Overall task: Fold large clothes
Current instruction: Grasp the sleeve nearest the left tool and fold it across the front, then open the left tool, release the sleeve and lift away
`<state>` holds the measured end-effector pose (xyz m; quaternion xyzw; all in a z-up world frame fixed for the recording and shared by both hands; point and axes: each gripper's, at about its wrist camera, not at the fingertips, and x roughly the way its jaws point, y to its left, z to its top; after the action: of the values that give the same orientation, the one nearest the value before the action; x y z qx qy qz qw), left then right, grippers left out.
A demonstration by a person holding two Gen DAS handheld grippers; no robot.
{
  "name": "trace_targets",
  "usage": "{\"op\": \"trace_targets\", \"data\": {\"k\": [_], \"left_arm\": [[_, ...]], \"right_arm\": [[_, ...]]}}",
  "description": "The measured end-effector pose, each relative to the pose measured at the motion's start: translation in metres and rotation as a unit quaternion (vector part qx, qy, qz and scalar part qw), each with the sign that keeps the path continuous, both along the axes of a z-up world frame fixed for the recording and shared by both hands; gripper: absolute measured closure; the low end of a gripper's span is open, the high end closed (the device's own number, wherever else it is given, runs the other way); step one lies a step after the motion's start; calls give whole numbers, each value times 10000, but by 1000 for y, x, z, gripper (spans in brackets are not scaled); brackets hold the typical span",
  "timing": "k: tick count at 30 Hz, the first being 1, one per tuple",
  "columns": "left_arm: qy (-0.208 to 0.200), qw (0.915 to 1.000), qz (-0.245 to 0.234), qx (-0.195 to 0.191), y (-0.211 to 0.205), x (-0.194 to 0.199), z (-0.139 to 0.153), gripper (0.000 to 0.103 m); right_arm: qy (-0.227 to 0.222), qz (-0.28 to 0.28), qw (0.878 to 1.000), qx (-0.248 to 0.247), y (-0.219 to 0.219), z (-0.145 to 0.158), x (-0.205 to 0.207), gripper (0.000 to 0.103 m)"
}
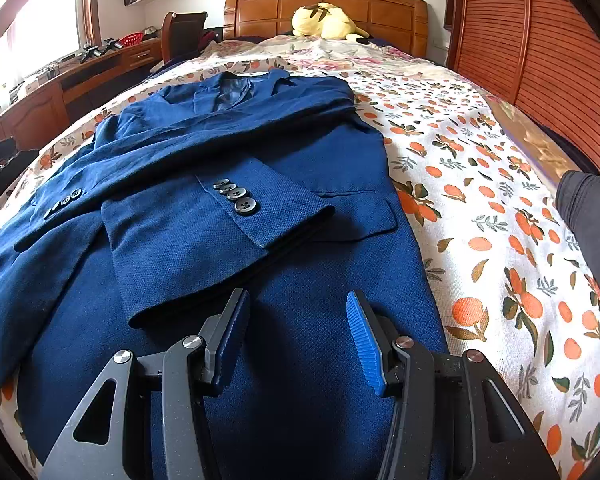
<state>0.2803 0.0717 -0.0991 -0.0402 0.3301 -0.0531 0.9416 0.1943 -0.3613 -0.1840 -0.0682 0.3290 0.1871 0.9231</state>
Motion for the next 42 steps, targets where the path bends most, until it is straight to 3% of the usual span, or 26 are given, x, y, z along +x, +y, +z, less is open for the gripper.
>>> {"op": "trace_targets", "data": {"k": [10, 18, 21, 23, 25, 29, 30, 32, 33, 34, 37, 42], "left_arm": [[53, 9982, -368, 469, -18, -15, -8, 57], [-110, 9976, -287, 616, -16, -32, -6, 57], [-228, 9956, -319, 846, -18, -39, -3, 57], [-261, 9956, -339, 831, -16, -43, -1, 71], [-217, 9963, -365, 741, -12, -47, 1, 93], [-425, 9960, -203, 762, -2, -56, 5, 95], [-511, 9957, -135, 762, 2, -57, 7, 93], [-581, 9953, -71, 765, 8, -60, 10, 59], [-645, 9954, -68, 711, 13, -61, 11, 28], [-699, 9954, -61, 654, 16, -63, 12, 6], [-737, 9961, 22, 475, 25, -65, 14, 1], [-683, 9959, 94, 589, 27, -64, 9, 1]], "right_arm": [[-4, -5, 10000, 60, 0, 0, 0, 51], [-4, -8, 10000, 65, 0, 0, 0, 51], [-6, -7, 10000, 67, 0, 0, 0, 51], [-1, -6, 10000, 71, 0, 0, 0, 51], [-2, -11, 10000, 72, 2, 0, -1, 51], [3, -8, 10000, 91, 2, 0, -1, 51], [4, -8, 10000, 97, 2, 0, -1, 51], [10, -8, 9999, 104, 2, 0, 0, 51], [10, -10, 9999, 103, 2, -1, 0, 51], [8, -10, 9999, 106, 2, -1, 0, 51], [11, -9, 9999, 115, 2, -1, 0, 51], [12, -8, 9999, 119, 2, -1, 0, 51]]}}
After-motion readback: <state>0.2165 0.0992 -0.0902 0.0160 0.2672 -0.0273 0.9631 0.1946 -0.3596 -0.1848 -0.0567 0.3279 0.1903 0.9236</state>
